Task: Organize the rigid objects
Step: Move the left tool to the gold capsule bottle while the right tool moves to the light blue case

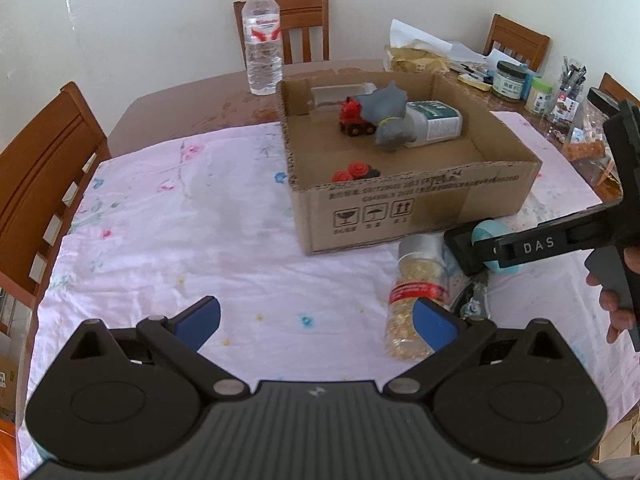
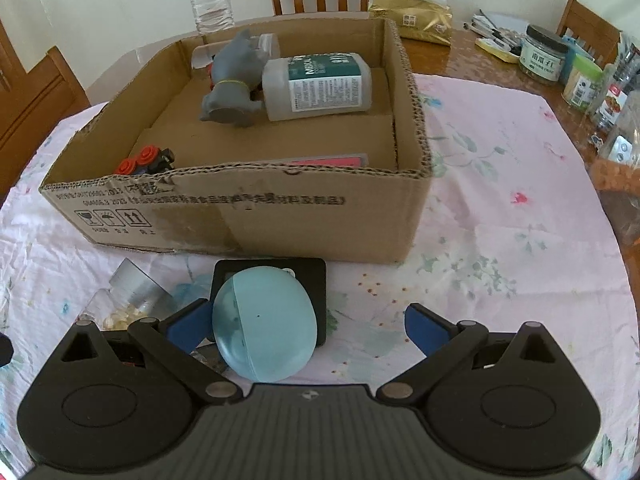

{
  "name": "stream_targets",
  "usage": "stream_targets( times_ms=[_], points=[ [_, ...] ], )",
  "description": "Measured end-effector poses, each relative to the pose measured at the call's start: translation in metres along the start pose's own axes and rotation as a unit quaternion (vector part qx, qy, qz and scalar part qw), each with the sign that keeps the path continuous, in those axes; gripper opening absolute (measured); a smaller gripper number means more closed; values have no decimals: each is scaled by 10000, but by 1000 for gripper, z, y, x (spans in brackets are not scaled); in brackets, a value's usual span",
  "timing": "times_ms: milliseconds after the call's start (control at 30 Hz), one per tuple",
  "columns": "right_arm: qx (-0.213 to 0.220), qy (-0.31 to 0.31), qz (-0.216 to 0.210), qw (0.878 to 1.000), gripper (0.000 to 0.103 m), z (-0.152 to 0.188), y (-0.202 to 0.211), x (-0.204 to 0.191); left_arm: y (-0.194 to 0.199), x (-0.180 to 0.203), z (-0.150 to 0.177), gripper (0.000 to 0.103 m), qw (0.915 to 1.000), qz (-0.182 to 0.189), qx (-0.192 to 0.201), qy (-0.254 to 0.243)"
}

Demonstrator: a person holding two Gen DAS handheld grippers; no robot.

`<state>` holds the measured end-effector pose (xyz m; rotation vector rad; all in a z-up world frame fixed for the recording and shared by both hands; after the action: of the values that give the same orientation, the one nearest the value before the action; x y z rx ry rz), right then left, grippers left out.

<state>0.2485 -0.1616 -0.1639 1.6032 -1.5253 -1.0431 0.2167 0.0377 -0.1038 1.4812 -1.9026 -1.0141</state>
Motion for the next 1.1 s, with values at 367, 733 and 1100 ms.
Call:
stream_targets(
  times_ms=[367, 733, 1100],
  points=[
    [1, -201, 328, 9993, 103, 5, 4, 37, -12, 19, -5, 102, 9999, 90, -103, -85],
    [-222, 125, 495, 9984, 103, 18, 1, 48, -35, 39, -7, 102, 9989, 244, -269, -291],
    [-69, 286, 495, 9983, 103, 21, 0, 45, -53, 39, 7, 102, 9974, 388, -557, -235]
  ],
)
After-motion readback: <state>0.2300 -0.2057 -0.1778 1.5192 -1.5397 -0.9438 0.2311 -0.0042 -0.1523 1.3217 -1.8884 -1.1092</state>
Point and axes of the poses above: each gripper's, at about its wrist camera, not at the fingertips, and y roughly against the way its jaws point, x to its right, z to its underside, the point moved 7 cm from there along -y, roughly the way its jaws point, and after that the axes turned 4 degrees about -x, right-handed, at the moved point
